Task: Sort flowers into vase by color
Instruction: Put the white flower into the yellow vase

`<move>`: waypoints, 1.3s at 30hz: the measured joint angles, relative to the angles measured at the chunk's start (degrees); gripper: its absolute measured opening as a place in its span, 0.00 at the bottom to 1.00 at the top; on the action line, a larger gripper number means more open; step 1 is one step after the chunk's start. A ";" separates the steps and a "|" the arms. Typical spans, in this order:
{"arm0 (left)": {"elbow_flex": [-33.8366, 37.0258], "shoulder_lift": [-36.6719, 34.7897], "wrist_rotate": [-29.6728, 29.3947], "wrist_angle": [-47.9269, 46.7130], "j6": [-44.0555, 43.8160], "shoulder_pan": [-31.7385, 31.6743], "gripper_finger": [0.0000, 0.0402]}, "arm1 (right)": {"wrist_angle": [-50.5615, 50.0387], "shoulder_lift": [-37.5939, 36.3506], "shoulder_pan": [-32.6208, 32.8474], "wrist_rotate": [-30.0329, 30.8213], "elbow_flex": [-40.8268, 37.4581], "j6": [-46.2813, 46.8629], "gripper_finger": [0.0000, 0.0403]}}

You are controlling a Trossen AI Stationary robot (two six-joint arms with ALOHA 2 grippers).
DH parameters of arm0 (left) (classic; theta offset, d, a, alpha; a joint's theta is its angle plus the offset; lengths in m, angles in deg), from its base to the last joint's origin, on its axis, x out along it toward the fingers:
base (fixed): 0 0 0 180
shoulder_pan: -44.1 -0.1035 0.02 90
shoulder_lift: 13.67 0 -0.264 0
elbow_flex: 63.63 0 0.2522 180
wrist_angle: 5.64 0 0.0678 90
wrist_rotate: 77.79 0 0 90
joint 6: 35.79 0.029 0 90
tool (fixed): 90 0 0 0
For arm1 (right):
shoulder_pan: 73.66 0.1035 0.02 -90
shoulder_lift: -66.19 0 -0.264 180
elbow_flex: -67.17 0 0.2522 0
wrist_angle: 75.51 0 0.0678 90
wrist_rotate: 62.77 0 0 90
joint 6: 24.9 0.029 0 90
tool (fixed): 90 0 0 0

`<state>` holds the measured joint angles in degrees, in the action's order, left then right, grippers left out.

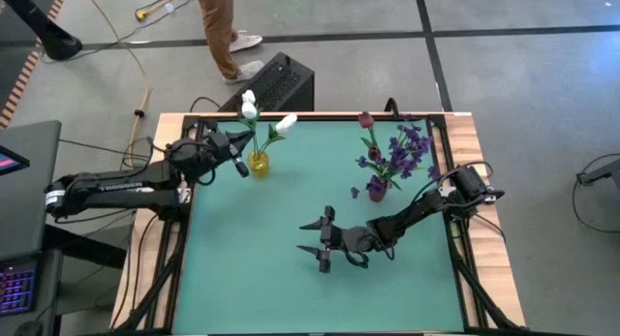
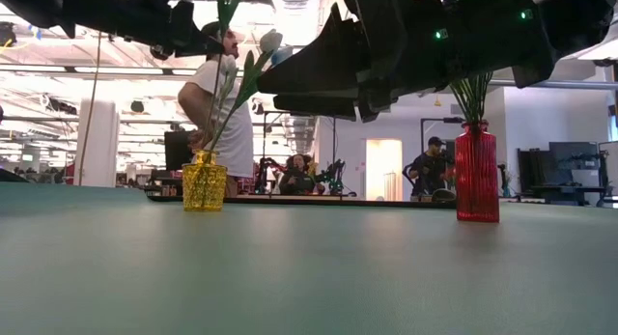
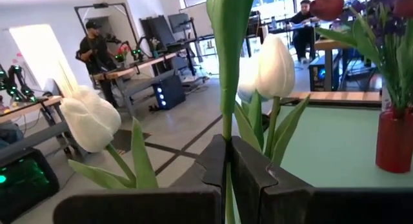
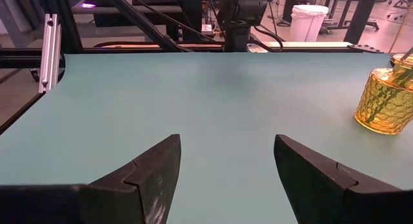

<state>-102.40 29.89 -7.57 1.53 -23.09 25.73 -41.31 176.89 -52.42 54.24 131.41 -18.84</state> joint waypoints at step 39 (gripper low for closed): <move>12.98 0.69 2.52 15.50 -5.89 -4.72 0.00 | -1.05 0.00 0.04 -0.09 0.00 1.07 0.69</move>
<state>-89.42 30.58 -5.05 17.03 -28.98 21.01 -42.36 176.89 -52.38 54.15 131.41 -17.77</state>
